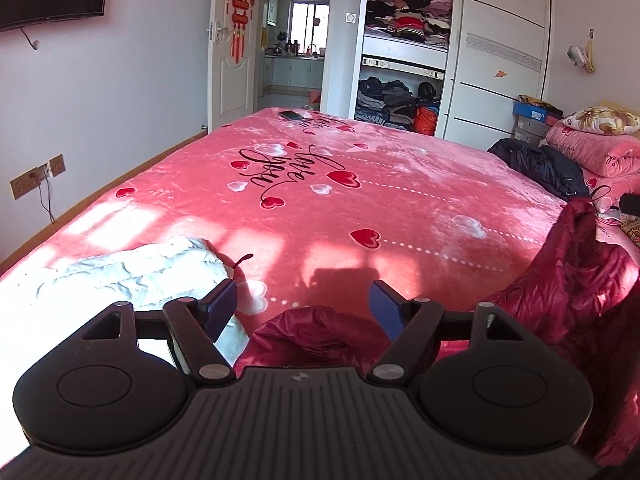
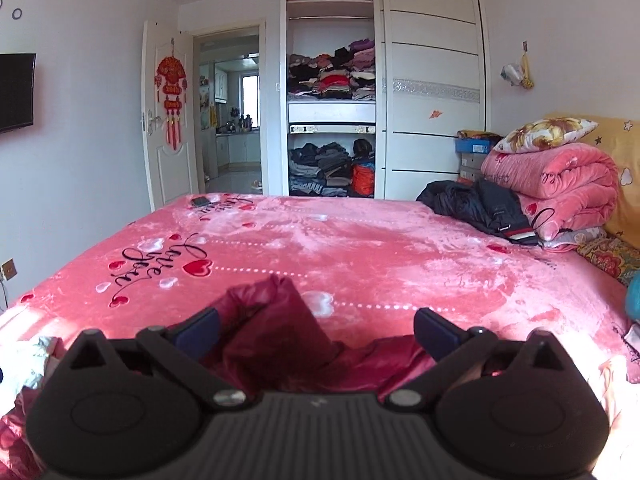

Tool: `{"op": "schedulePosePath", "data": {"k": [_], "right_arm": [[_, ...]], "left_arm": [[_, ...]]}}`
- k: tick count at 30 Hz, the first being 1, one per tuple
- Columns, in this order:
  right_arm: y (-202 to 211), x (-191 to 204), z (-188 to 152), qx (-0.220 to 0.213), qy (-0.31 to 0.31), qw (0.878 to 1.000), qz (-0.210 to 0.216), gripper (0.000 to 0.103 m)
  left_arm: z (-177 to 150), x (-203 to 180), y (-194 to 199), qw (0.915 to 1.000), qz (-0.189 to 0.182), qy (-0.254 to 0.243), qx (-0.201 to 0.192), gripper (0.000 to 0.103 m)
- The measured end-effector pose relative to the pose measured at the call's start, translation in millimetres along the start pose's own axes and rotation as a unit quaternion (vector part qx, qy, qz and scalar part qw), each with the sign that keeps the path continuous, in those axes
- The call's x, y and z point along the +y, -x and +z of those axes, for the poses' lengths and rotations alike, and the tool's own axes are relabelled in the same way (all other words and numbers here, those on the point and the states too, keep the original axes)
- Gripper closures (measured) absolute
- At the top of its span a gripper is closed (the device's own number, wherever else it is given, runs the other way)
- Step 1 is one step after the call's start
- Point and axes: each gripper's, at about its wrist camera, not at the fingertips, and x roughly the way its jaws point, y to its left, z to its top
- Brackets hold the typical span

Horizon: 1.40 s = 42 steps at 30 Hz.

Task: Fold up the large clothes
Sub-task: 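Lower the red jacket flat onto the bedspread and open both grippers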

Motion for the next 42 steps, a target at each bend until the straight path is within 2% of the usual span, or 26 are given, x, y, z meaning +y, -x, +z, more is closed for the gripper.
{"op": "schedulePosePath", "data": {"k": [6,10,14,18,22,26,32,39,42], "right_arm": [[42,-26,8,-0.023,-0.017,1.000,0.008,0.001],[72,-48,-12,-0.014,-0.040,0.999,0.008,0.001],[101,-65,-54,0.013,-0.051,0.999,-0.002,0.001],[128,-71,-100,0.049,-0.067,0.997,-0.006,0.001],[151,-68,-150,0.099,-0.088,0.991,0.005,0.001],[177,-61,-196,0.128,-0.097,0.987,0.026,0.001],[187,-47,-240,0.176,-0.078,0.980,0.055,0.002],[198,-40,-255,0.187,-0.088,0.975,0.085,0.002],[196,-36,-259,0.191,-0.091,0.973,0.094,0.002]], "left_arm": [[-34,23,44,0.9996,0.004,-0.022,0.020,0.010],[-66,39,80,0.9984,0.001,-0.038,0.043,0.008],[-92,57,120,0.9972,-0.002,-0.037,0.064,0.006],[-112,73,161,0.9971,0.003,-0.014,0.075,0.004],[-125,89,192,0.9966,0.004,0.015,0.081,0.003],[-138,101,215,0.9955,0.003,0.038,0.086,0.003],[-154,107,215,0.9942,0.004,0.048,0.096,0.003],[-174,100,179,0.9907,-0.001,0.025,0.134,0.003],[-179,103,162,0.9882,-0.001,0.029,0.150,0.008]]}}
